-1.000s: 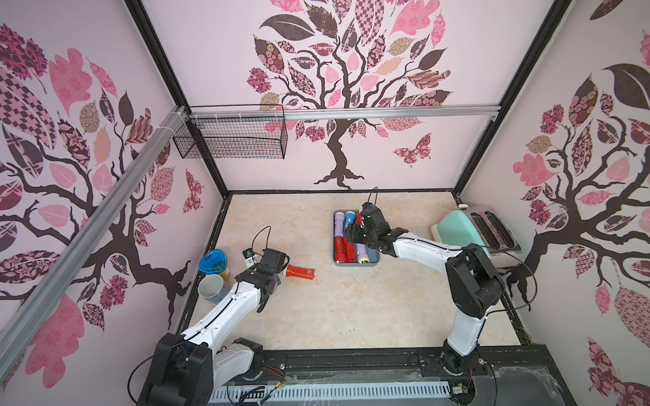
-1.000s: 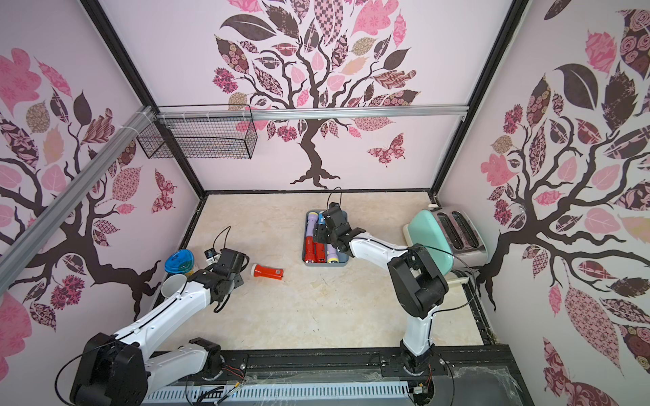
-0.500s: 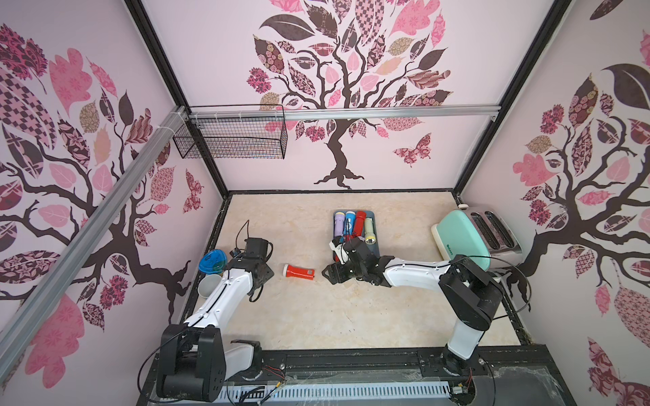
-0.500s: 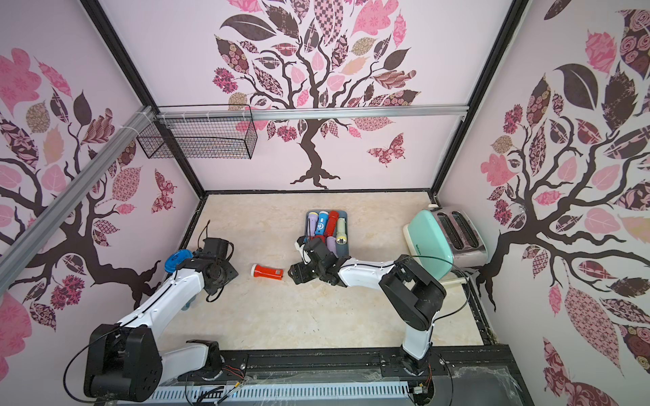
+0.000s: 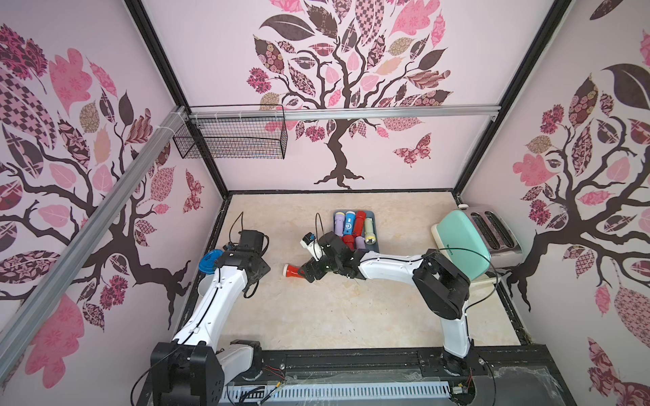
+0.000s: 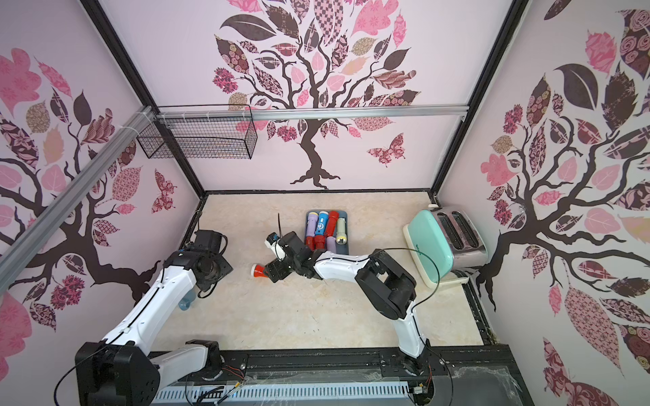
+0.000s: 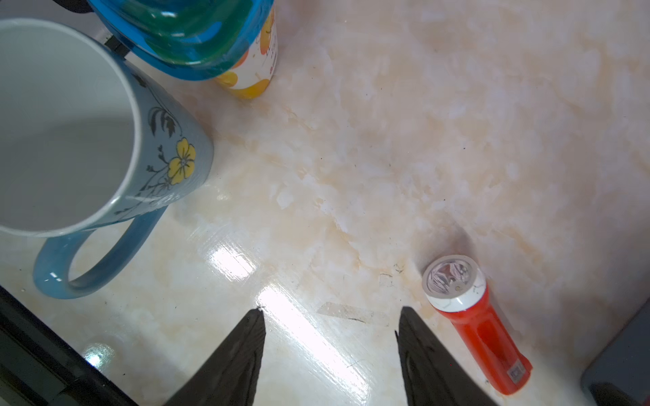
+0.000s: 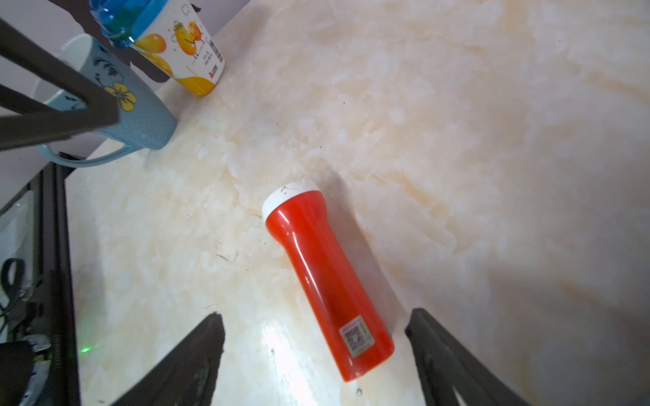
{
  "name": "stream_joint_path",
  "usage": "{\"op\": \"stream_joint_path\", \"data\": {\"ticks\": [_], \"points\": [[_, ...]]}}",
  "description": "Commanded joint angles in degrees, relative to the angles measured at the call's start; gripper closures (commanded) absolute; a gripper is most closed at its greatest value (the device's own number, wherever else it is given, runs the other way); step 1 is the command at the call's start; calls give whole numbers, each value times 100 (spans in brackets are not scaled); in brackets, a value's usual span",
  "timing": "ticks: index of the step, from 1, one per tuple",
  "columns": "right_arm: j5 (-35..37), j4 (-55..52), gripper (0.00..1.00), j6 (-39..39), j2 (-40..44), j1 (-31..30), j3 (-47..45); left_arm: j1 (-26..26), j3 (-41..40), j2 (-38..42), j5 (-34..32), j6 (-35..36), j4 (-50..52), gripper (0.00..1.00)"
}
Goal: Put the flashlights into the storage boxes
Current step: Pick up the flashlight from the center of the board, then place the flashlight at the storage box.
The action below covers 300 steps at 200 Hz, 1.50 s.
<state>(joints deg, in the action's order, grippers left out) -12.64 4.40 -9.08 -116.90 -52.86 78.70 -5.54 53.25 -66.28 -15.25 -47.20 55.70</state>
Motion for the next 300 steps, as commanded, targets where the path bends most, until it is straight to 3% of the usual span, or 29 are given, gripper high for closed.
{"op": "stream_joint_path", "data": {"ticks": [1, 71, 107, 154, 172, 219, 260, 278, 300], "points": [[73, -399, 14, 337, -518, -101, 438, 35, 326, 164, 32, 2, 336, 36], [560, -794, 23, 680, -1481, -480, 1348, 29, 414, 300, 9, 50, 520, 37], [675, -830, 39, 610, -1534, -488, 1333, 28, 424, 400, 146, 159, 471, 36], [1347, -247, 64, 253, -610, -524, 346, 29, 312, 561, 349, 123, 261, 36], [1471, -72, 66, -2, -259, -526, 5, 33, 218, 645, 481, 105, 115, 36], [1830, -44, 75, -823, 655, -452, -488, 27, -320, 1208, 1622, 453, -810, 36], [1608, -221, 74, -1536, 1447, 52, -1067, -29, -813, 1767, 1690, 213, -1422, 35], [1683, -293, 75, -1697, 1835, 250, -1347, -439, -1047, 1694, 1561, -11, -1800, 35], [1838, -600, 74, -1823, 2217, 630, -1496, -1335, -1148, 1288, 1059, -175, -2152, 35]]}}
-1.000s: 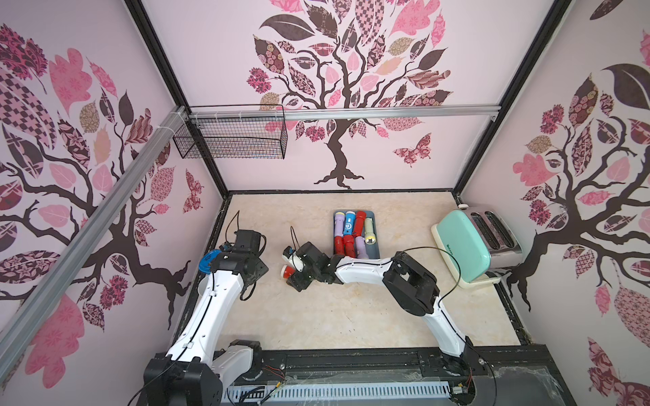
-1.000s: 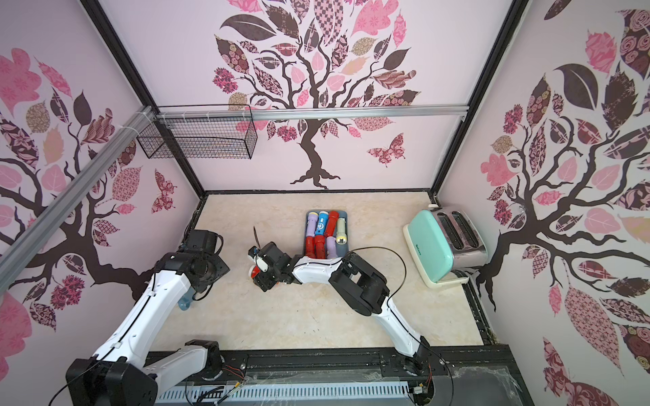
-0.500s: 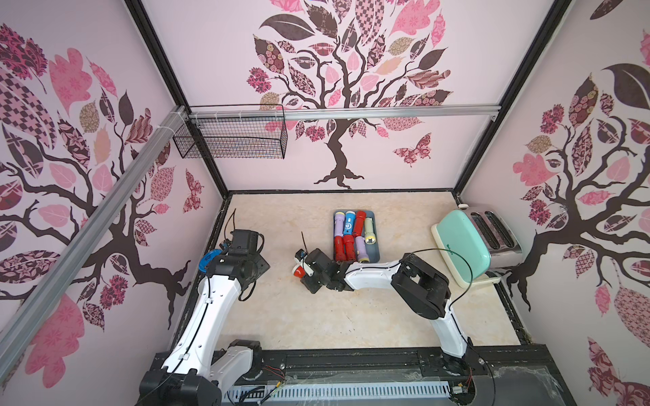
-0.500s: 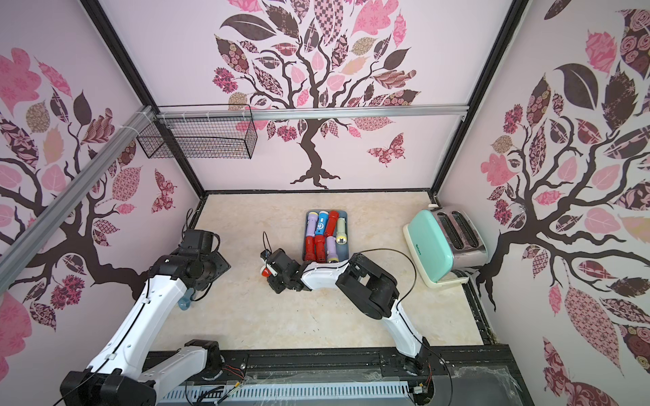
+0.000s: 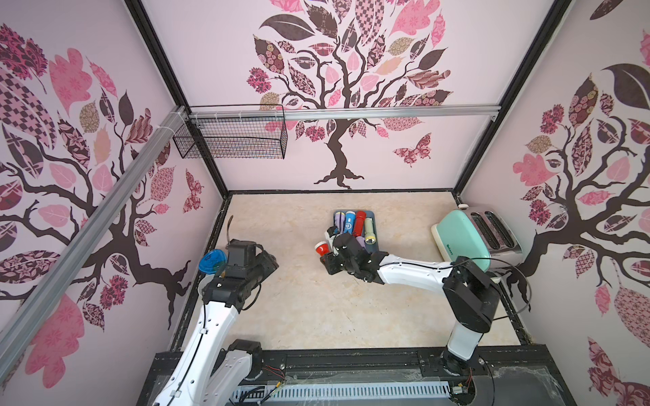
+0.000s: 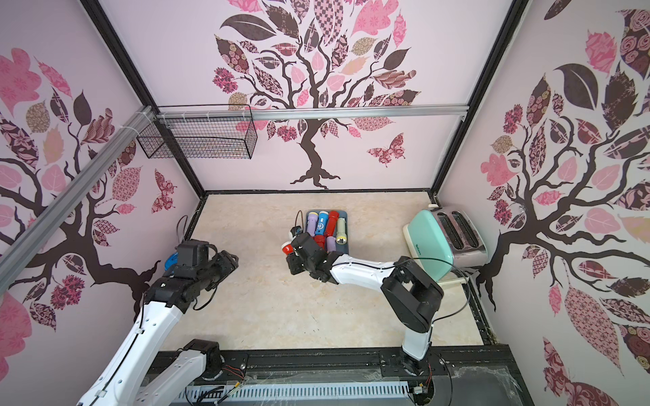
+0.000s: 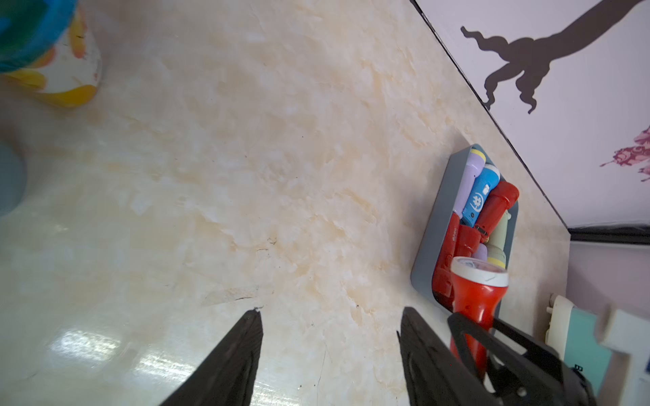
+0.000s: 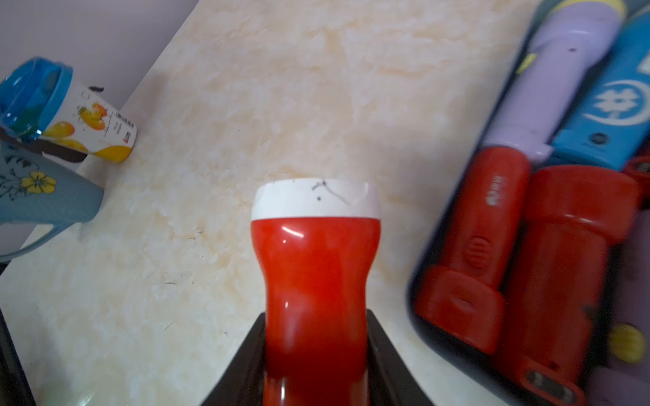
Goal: Put the flashlights into the storage boxes
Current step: Place the flashlight at the storage box.
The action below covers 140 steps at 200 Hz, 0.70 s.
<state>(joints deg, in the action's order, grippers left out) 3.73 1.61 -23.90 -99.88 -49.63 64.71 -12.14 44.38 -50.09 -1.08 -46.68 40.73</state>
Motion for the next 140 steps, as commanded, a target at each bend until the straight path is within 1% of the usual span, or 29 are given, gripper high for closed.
{"op": "stream_joint_path", "data": {"ticks": [1, 12, 25, 40, 49, 64, 83, 98, 108, 123, 140], "points": [[204, -337, 74, -346, 522, 332, -98, -706, -257, -364, -371, -232, -672, 35], [306, -553, 74, -406, 674, 566, -150, -1004, -262, -700, -515, -245, -802, 35], [454, -683, 75, -477, 827, 864, -281, -1185, -265, -1122, -623, -161, -916, 35], [716, -906, 74, -591, 899, 1155, -352, -1220, -275, -1571, -877, 47, -907, 35], [853, -1086, 74, -692, 876, 1311, -348, -1220, -289, -1776, -1153, 188, -826, 35], [877, -1261, 73, -787, 744, 1493, -344, -1220, -328, -2047, -1674, 421, -648, 35], [1034, -1424, 71, -802, 480, 1598, -271, -1220, -407, -2150, -2410, 804, -504, 34], [1105, -1429, 71, -800, 310, 1648, -257, -1220, -463, -2087, -2916, 783, -348, 33], [1109, -1410, 71, -826, 225, 1679, -251, -1219, -560, -1997, -2930, 785, -455, 33], [1052, -1313, 72, -834, 93, 1684, -254, -1220, -752, -1815, -2707, 902, -785, 33], [1024, -1248, 71, -831, -91, 1685, -215, -1220, -850, -1645, -2745, 856, -827, 33]]}}
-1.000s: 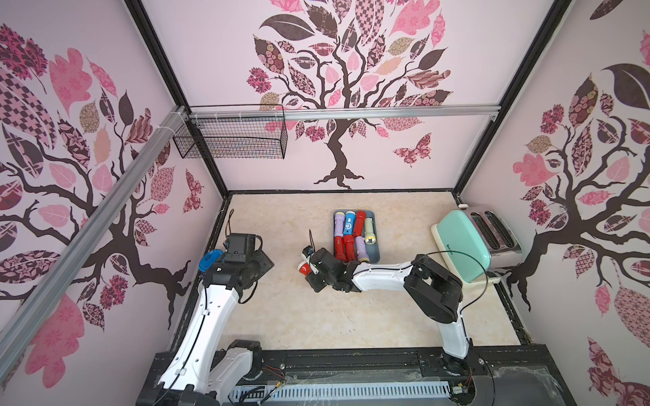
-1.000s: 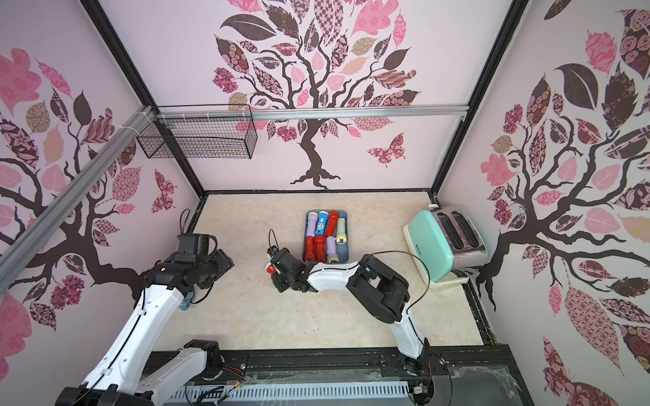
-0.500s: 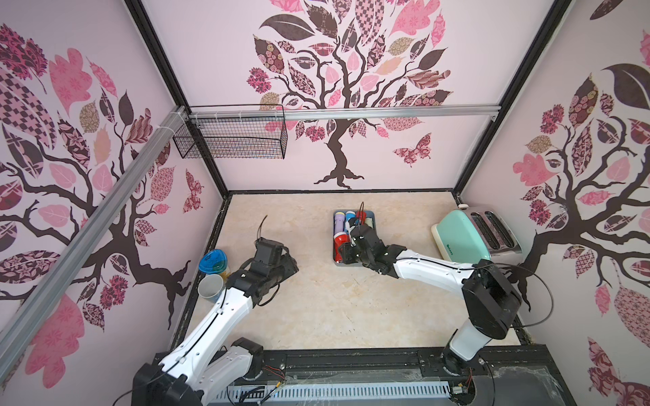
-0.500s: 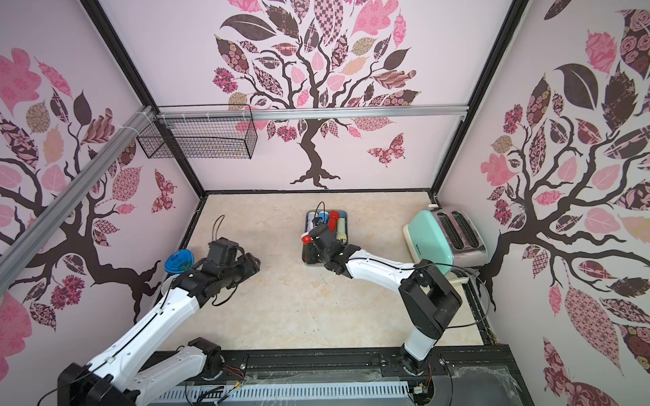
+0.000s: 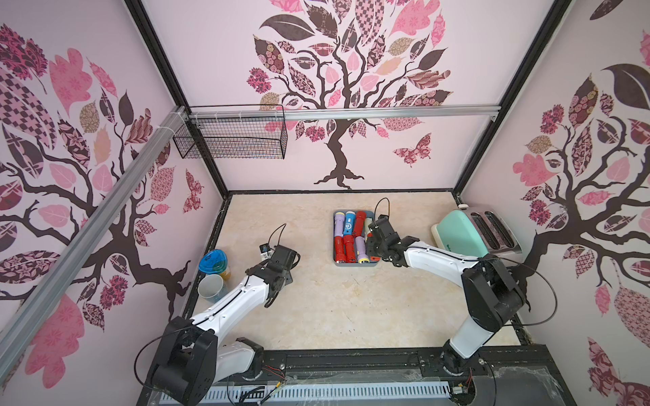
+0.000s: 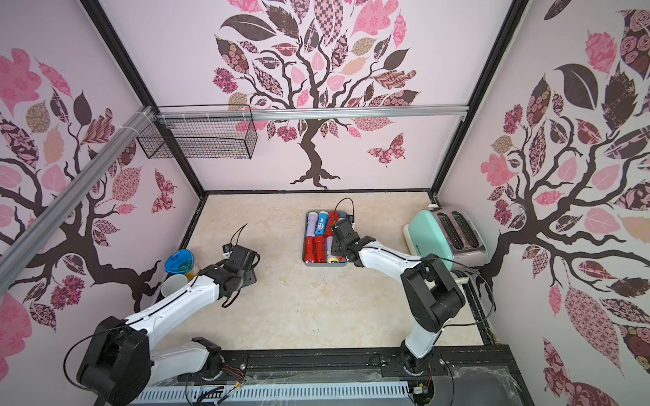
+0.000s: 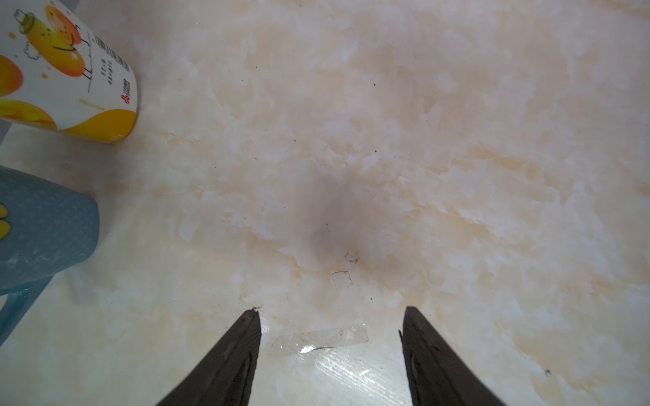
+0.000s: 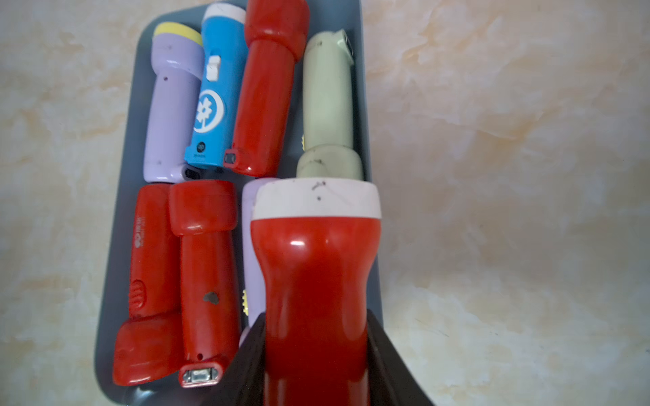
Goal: Put the flashlights into the storage boxes
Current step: Place the flashlight at the storage box.
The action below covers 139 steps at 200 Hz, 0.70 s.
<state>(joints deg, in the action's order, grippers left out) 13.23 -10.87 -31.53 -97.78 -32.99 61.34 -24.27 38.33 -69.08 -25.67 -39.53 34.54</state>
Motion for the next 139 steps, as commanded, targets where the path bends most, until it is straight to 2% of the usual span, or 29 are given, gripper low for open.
{"op": "stream_joint_path", "data": {"ticks": [1, 45, 99, 108, 121, 139], "points": [[73, -6, 71, -66, -315, 17, 127, -7, -255, 263, -288, 140, -210, 33], [-34, -24, 71, -156, -848, 87, 430, -7, -405, 560, -331, 86, -264, 33], [22, -52, 67, -187, -1142, 89, 715, -6, -371, 484, -333, 74, -241, 34], [57, -62, 63, -187, -1156, 84, 709, -7, -370, 475, -333, 84, -236, 34], [56, -130, 44, -178, -1172, 88, 747, -7, -370, 475, -342, 85, -244, 34], [-59, -388, 31, -161, -1119, 88, 896, -7, -370, 466, -334, 94, -264, 34]]}}
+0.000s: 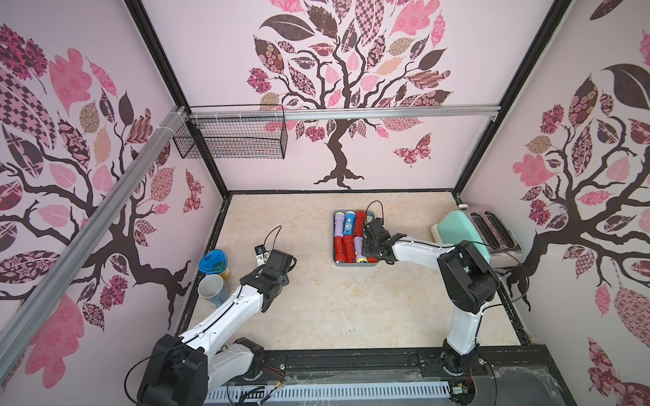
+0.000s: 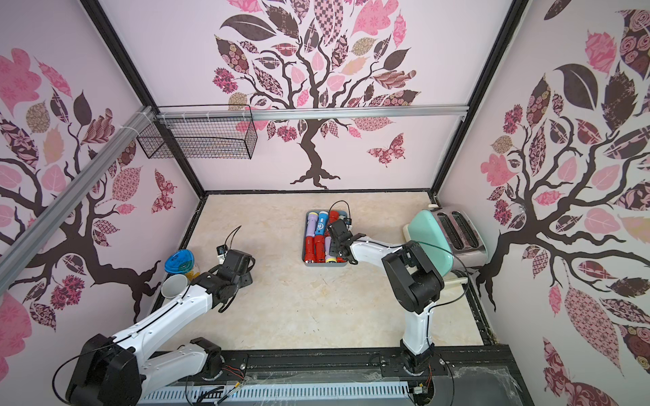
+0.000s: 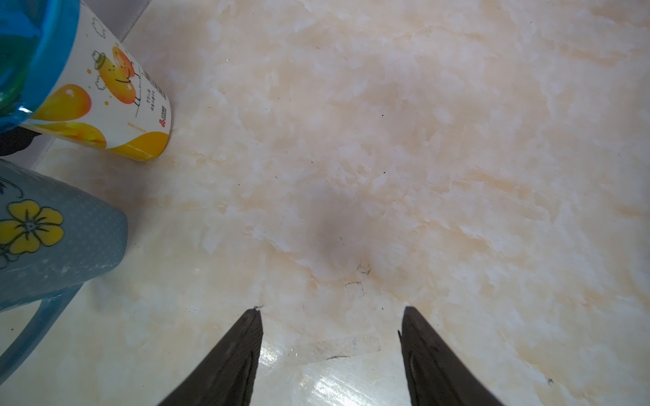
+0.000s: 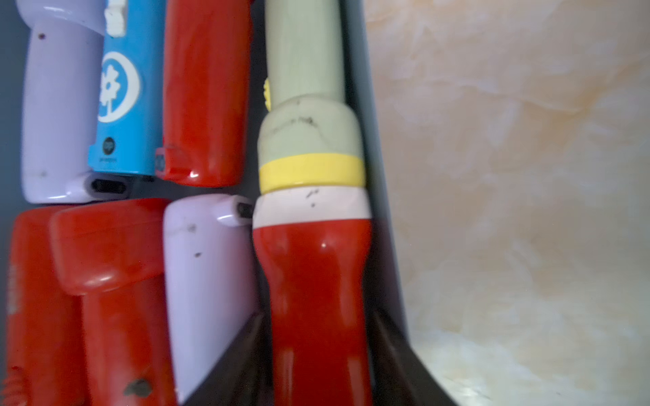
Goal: Put the flashlights into the storage boxes
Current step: Place the flashlight at the storage box, then reset both arms
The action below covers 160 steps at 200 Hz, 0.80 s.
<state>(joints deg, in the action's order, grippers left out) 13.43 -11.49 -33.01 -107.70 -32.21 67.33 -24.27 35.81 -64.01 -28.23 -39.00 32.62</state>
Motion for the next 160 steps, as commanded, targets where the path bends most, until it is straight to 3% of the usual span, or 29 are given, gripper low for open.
{"op": "stream_joint_path", "data": {"ticks": [1, 86, 122, 131, 140, 160], "points": [[-78, -341, 31, -8, -119, 11, 298, -7, -118, -41, -83, 37, -72, 34], [98, -693, 25, 378, 1304, 11, 137, -7, -116, -94, -34, 63, -89, 33], [-328, -556, 21, 568, 1426, 12, 65, -7, -110, -82, -18, 46, -68, 32], [-163, -600, 16, 694, 1526, 10, 39, -7, -125, -74, 3, 50, -70, 30], [210, -603, 1, 918, 1687, 11, -22, -7, -151, -55, 54, 43, -101, 26], [1667, -349, 1, 1491, 2122, 13, -531, -7, -253, 34, 245, 60, -192, 6]]}}
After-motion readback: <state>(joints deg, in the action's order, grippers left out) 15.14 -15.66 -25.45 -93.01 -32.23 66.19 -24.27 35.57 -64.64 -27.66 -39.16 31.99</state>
